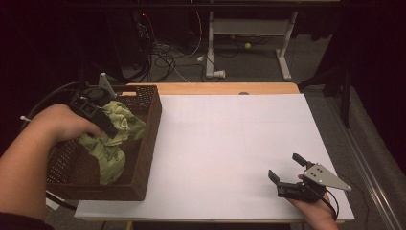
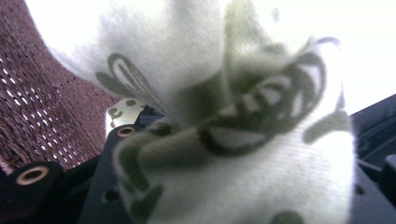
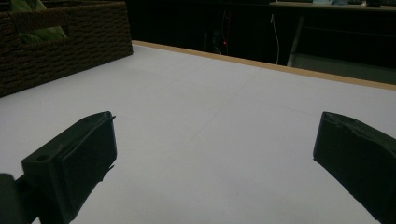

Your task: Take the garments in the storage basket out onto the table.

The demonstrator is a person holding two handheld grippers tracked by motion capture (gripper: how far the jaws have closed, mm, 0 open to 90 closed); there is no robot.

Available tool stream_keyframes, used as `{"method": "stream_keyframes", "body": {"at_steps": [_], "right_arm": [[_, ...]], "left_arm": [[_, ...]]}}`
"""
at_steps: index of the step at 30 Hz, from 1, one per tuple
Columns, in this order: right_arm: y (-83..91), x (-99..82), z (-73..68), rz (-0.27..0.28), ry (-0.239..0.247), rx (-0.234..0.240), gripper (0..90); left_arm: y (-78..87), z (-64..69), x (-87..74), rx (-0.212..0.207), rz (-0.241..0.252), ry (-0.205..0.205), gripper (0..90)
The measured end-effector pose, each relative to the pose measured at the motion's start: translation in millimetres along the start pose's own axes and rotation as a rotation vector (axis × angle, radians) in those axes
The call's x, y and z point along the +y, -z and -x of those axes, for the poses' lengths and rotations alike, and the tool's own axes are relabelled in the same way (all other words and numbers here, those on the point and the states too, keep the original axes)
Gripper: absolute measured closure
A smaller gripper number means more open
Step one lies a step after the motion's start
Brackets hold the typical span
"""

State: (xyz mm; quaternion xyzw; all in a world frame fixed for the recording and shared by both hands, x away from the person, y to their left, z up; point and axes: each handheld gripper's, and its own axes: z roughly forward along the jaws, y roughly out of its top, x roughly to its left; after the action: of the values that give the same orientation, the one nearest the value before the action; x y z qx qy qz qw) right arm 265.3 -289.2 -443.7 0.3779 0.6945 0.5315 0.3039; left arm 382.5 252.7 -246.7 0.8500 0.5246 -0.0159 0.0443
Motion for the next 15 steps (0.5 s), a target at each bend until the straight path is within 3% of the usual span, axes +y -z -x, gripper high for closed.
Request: {"method": "stream_keyframes", "body": {"at_steps": [15], "right_arm": [[1.8,0.0,1.0,0.002,0.002,-0.007,0.4]], "left_arm": [[11.0,37.6,29.6,0.009,0.009,-0.082,54.6]]}}
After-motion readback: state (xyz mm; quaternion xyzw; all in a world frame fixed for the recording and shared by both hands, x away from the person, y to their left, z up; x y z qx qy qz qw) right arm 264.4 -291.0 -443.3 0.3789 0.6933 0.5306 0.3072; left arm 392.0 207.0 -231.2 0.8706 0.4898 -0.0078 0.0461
